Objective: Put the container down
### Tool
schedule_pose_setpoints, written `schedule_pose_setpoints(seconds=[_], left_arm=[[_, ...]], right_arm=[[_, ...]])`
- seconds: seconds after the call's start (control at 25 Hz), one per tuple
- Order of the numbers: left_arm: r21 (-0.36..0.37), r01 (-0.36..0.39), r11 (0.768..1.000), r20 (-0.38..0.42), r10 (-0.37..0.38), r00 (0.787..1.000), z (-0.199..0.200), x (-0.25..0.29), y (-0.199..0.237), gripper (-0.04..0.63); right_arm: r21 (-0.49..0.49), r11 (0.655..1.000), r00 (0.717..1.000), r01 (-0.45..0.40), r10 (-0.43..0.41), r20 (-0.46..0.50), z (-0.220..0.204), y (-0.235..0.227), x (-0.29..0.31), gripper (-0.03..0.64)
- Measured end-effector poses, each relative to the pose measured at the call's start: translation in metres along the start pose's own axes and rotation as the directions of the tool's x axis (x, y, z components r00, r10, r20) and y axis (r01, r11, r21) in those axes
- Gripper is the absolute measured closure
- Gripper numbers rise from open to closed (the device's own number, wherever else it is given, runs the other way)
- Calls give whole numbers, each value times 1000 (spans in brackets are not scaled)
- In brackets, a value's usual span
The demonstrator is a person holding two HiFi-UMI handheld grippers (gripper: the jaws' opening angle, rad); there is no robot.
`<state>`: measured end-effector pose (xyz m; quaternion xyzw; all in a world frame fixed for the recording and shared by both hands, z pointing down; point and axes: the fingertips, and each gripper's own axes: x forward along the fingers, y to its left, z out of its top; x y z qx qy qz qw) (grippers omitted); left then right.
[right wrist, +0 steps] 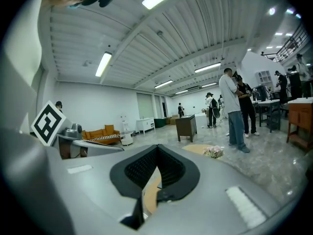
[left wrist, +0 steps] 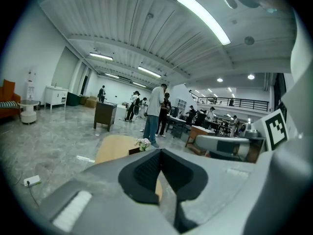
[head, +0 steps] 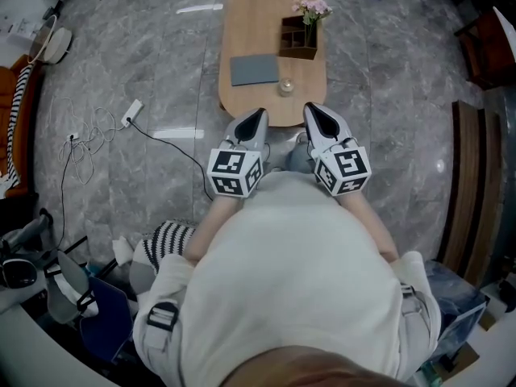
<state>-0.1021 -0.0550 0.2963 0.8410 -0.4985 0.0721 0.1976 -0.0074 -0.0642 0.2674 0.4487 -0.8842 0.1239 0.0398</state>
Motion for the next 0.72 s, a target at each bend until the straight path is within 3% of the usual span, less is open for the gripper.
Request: schedule_pose_setpoints(seconds=[0.72], left_arm=[[-26,21,999,-23,-22,999,-11,3,-3,594]], right_arm=[[-20,999,999,-32,32,-31,-9,9,-2,620]])
